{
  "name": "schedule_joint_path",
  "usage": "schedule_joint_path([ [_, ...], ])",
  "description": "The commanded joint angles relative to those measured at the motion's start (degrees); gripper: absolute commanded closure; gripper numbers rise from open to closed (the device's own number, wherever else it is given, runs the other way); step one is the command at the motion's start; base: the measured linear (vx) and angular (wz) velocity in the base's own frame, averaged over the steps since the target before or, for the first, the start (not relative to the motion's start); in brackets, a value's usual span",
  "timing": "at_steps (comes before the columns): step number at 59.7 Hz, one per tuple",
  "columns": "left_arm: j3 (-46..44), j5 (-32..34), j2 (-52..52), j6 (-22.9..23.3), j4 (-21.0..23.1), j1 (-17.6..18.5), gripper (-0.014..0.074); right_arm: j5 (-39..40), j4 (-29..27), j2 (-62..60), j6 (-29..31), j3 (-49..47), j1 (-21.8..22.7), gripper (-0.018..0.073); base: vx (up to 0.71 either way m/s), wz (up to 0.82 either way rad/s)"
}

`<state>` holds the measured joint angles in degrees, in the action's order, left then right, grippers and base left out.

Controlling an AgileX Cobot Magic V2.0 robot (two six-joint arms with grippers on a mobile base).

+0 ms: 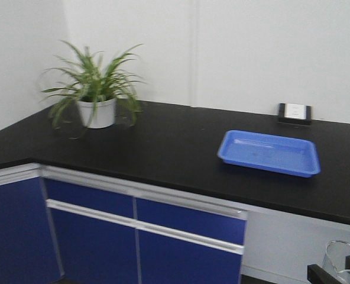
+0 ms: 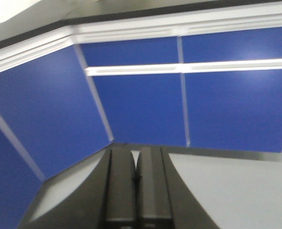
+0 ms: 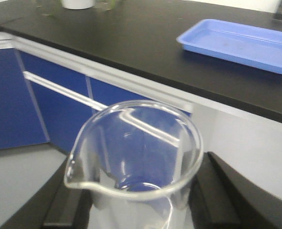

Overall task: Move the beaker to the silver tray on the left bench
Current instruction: 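Hold the beaker in the right gripper while driving to the other bench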

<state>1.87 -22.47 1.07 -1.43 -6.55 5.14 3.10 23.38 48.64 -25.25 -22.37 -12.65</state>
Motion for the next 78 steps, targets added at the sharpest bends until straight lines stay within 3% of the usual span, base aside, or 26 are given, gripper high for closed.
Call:
schedule_joint_path([
  [1, 1.1, 4.7, 0.4, 0.1, 0.1, 0.4, 0.0595, 4.8, 0.2, -0.6, 0.5, -1.7, 0.3, 0.0570, -0.27, 0.53],
  [78, 1.1, 4.7, 0.4, 0.1, 0.1, 0.4, 0.0595, 4.8, 0.2, -0.6, 0.5, -1.7, 0.3, 0.0570, -0.19, 0.64],
])
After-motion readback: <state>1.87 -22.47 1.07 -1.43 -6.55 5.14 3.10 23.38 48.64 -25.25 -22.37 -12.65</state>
